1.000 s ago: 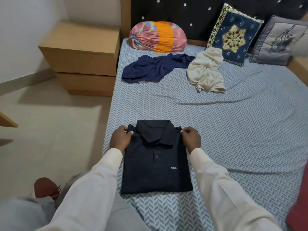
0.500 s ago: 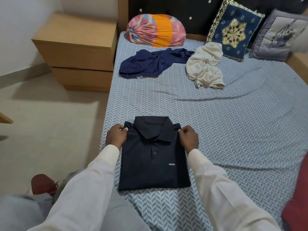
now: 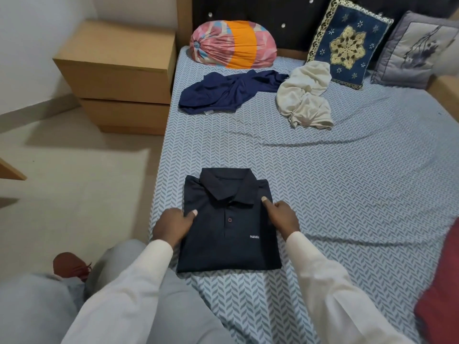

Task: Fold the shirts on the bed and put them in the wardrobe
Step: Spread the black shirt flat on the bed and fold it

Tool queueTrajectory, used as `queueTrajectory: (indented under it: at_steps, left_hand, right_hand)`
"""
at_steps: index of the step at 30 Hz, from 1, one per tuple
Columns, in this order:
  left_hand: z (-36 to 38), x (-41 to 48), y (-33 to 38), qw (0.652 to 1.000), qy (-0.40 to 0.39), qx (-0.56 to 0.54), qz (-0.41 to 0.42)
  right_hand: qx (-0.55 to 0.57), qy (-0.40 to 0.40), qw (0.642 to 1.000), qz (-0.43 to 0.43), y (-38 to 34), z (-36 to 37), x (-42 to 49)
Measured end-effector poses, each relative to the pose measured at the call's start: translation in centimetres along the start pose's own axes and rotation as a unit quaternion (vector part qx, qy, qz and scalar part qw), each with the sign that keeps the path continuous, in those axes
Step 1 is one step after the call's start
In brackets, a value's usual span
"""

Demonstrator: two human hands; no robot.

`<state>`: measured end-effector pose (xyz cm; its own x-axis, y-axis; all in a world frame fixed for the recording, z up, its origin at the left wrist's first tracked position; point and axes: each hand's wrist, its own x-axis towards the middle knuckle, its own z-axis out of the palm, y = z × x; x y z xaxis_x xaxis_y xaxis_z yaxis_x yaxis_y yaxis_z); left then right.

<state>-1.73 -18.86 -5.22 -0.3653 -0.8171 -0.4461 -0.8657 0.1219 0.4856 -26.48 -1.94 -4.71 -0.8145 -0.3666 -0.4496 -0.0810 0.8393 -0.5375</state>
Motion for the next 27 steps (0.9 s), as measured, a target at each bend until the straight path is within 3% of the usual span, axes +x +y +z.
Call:
queueTrajectory:
  at_steps: [3, 7, 11, 16, 19, 22, 27]
  left_hand:
    - [1.0, -3.4, -1.6, 0.998, -0.045, 0.049, 0.016]
    - [1.9, -6.0, -1.9, 0.992, -0.095, 0.074, 0.04]
    - [1.9, -6.6, -1.3, 0.992, -0.099, 0.055, 0.047]
    - [1.0, -5.2, -0.8, 0.987, -0.083, -0.132, 0.042]
    - [0.3, -3.7, 0.2, 0.988, -0.041, -0.106, 0.106]
    - [-0.2, -1.1, 0.9, 0.987, -0.053, -0.091, 0.12]
    - [-1.0, 0.8, 2.2, 0.982, -0.096, -0.117, 0.117]
  right_hand:
    - [0.012, -0.046, 0.999, -0.014, 3.5, -0.1, -2.6]
    - [0.102, -0.164, 0.981, -0.008, 7.7, 0.6, -5.4]
    - [0.108, -0.149, 0.983, 0.008, 8.4, 0.5, -6.7]
    - [0.177, -0.093, 0.979, -0.029, 5.6, -0.1, -5.7]
    - [0.185, -0.117, 0.972, -0.091, 3.2, -1.0, -4.1]
    - [0.197, -0.157, 0.958, -0.139, 1.6, -1.4, -2.0]
    - [0.2, -0.225, 0.945, -0.127, 0.1, -2.4, -0.8]
